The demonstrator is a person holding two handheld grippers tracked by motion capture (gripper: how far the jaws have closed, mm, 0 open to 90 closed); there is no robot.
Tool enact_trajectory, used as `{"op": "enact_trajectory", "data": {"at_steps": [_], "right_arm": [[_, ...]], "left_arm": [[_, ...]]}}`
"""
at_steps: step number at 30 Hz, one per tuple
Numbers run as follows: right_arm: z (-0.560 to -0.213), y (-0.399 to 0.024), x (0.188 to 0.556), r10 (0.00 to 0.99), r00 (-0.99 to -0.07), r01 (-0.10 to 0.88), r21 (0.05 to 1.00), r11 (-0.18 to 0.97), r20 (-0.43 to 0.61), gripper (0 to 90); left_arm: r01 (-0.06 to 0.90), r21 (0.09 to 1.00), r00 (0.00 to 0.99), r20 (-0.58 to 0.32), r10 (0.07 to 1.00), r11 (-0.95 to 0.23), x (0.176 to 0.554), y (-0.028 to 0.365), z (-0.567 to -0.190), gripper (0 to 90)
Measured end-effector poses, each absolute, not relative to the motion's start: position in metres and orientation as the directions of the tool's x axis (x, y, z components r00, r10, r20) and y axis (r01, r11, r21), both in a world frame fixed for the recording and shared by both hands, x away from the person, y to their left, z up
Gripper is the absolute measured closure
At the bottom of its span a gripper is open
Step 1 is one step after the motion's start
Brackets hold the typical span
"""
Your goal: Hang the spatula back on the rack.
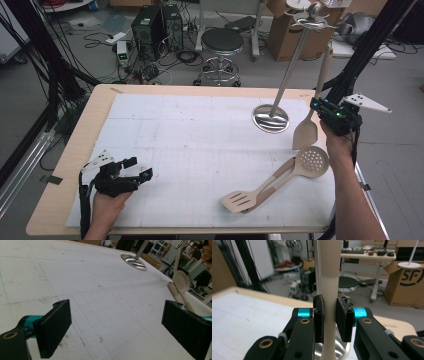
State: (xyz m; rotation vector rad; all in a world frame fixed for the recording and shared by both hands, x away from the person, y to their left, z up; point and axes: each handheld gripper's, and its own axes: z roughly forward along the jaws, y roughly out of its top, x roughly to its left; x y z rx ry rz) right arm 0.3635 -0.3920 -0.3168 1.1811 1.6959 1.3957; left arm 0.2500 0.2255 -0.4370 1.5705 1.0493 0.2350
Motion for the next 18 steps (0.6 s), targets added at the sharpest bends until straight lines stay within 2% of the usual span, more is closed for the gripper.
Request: {"op": "enact_trajectory", "data": {"at_steps": [10, 13, 18], "right_arm": [[-0.289, -0.377, 0.358, 0.884, -0.442, 0.182, 0.980, -0.079, 0.153, 78.8], [-0.285, -0.364, 0.355, 0.886, -0.442, 0.173, 0.982, -0.069, 0.140, 78.9], [-0.282, -0.338, 0.354, 0.914, -0.391, 0.174, 0.984, -0.045, 0.111, 78.9]], "left_arm": [[0.480, 0.874, 0.581, -0.384, 0.718, 0.079, 0.249, 0.226, -0.435, 9.8], [0.479, 0.874, 0.582, -0.386, 0.716, 0.081, 0.249, 0.225, -0.435, 9.8], [0.477, 0.875, 0.587, -0.382, 0.714, 0.076, 0.250, 0.223, -0.434, 9.8]]}}
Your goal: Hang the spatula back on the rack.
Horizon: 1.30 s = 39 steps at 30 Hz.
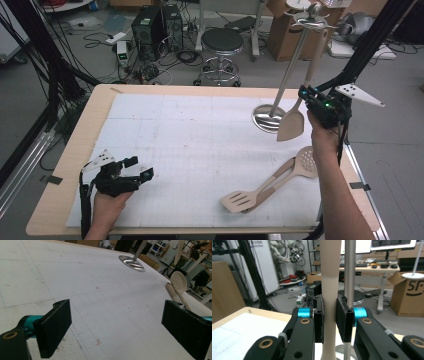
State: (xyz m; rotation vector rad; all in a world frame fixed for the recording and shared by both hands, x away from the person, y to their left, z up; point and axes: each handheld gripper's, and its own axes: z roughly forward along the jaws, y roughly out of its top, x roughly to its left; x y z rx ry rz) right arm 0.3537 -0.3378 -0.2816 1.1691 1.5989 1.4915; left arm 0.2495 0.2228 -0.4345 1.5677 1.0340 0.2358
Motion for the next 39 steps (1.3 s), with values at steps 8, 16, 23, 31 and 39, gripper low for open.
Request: {"op": "enact_trajectory", "data": {"at_steps": [8, 16, 23, 31, 39], "right_arm": [[-0.278, -0.323, 0.358, 0.938, -0.328, 0.191, 0.980, -0.054, 0.115, 78.9], [-0.278, -0.324, 0.357, 0.948, -0.294, 0.180, 0.981, -0.068, 0.119, 78.9], [-0.280, -0.320, 0.361, 0.949, -0.297, 0.193, 0.980, -0.051, 0.108, 78.8], [-0.282, -0.317, 0.372, 0.957, -0.273, 0.235, 0.971, -0.035, 0.101, 78.8], [-0.287, -0.310, 0.380, 0.958, -0.265, 0.243, 0.969, -0.044, 0.110, 76.4]], "left_arm": [[0.474, 0.876, 0.583, -0.387, 0.714, 0.088, 0.248, 0.226, -0.434, 9.9], [0.478, 0.874, 0.583, -0.390, 0.713, 0.087, 0.247, 0.227, -0.434, 10.0], [0.477, 0.874, 0.578, -0.392, 0.715, 0.094, 0.247, 0.228, -0.434, 10.2], [0.479, 0.874, 0.582, -0.389, 0.714, 0.086, 0.247, 0.227, -0.435, 10.2], [0.477, 0.873, 0.575, -0.398, 0.715, 0.102, 0.245, 0.230, -0.435, 10.3]]}}
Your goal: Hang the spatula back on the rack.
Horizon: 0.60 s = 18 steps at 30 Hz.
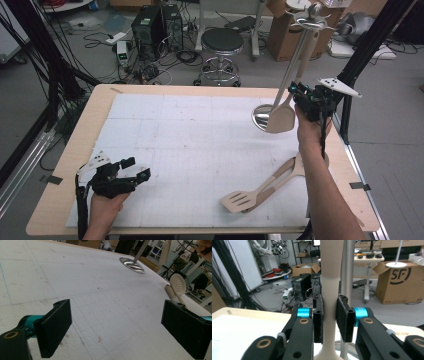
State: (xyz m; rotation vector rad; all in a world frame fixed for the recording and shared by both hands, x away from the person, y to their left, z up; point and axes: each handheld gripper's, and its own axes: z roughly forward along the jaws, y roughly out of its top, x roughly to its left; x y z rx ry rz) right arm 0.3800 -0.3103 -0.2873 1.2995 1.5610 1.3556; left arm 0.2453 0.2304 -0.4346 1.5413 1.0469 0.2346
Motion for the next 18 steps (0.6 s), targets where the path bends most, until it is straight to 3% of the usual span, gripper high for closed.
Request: {"op": "enact_trajectory", "data": {"at_steps": [2, 4, 9, 12, 14, 18], "right_arm": [[-0.288, -0.310, 0.381, 0.955, -0.272, 0.247, 0.968, -0.052, 0.121, 59.8], [-0.287, -0.310, 0.379, 0.959, -0.261, 0.236, 0.970, -0.049, 0.112, 58.7], [-0.278, -0.321, 0.372, 0.938, -0.288, 0.127, 0.978, -0.165, 0.195, 62.1], [-0.265, -0.331, 0.372, 0.873, -0.325, 0.102, 0.932, -0.348, 0.362, 63.4], [-0.256, -0.334, 0.373, 0.854, -0.330, 0.091, 0.913, -0.397, 0.403, 67.5], [-0.235, -0.335, 0.377, 0.881, -0.317, 0.044, 0.934, -0.356, 0.351, 74.5]], "left_arm": [[0.478, 0.872, 0.576, -0.398, 0.714, 0.101, 0.246, 0.231, -0.434, 10.2], [0.479, 0.872, 0.578, -0.400, 0.712, 0.100, 0.246, 0.230, -0.434, 10.3], [0.480, 0.872, 0.580, -0.400, 0.710, 0.099, 0.245, 0.229, -0.434, 10.2], [0.484, 0.869, 0.583, -0.411, 0.701, 0.107, 0.245, 0.229, -0.435, 10.2], [0.485, 0.868, 0.581, -0.412, 0.702, 0.108, 0.246, 0.228, -0.435, 10.2], [0.486, 0.868, 0.584, -0.411, 0.701, 0.104, 0.246, 0.227, -0.435, 10.2]]}}
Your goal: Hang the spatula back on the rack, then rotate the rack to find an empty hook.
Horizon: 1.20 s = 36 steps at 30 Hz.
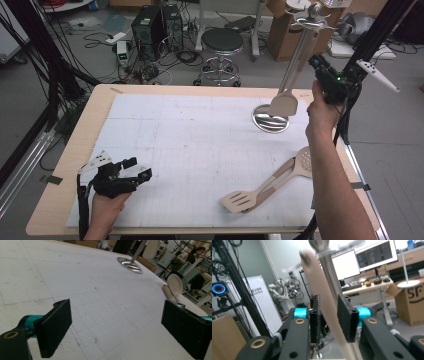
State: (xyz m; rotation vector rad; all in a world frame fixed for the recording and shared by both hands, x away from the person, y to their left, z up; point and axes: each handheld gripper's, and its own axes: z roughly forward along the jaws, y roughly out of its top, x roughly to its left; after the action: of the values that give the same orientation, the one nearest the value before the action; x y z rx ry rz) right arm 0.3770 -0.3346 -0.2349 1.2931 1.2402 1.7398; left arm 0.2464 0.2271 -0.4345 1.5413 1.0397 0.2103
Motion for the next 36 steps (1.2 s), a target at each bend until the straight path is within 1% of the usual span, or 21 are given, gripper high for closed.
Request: {"op": "enact_trajectory", "data": {"at_steps": [3, 8, 22, 32, 36], "right_arm": [[-0.224, -0.336, 0.381, 0.886, -0.319, 0.035, 0.938, -0.345, 0.338, 82.1], [-0.217, -0.341, 0.384, 0.881, -0.293, 0.019, 0.923, -0.383, 0.371, 88.3], [-0.203, -0.341, 0.395, 0.893, -0.290, 0.000, 0.933, -0.359, 0.344, 89.9], [-0.203, -0.335, 0.400, 0.882, -0.299, 0.013, 0.926, -0.377, 0.363, 89.9], [-0.202, -0.335, 0.399, 0.876, -0.325, 0.019, 0.929, -0.370, 0.356, 90.0]], "left_arm": [[0.487, 0.868, 0.587, -0.410, 0.698, 0.101, 0.247, 0.227, -0.435, 10.3], [0.486, 0.867, 0.586, -0.414, 0.696, 0.107, 0.246, 0.228, -0.435, 10.2], [0.490, 0.866, 0.589, -0.416, 0.693, 0.103, 0.245, 0.228, -0.436, 10.2], [0.488, 0.865, 0.582, -0.422, 0.695, 0.117, 0.243, 0.233, -0.435, 10.2], [0.488, 0.866, 0.585, -0.418, 0.695, 0.110, 0.243, 0.231, -0.436, 10.2]]}}
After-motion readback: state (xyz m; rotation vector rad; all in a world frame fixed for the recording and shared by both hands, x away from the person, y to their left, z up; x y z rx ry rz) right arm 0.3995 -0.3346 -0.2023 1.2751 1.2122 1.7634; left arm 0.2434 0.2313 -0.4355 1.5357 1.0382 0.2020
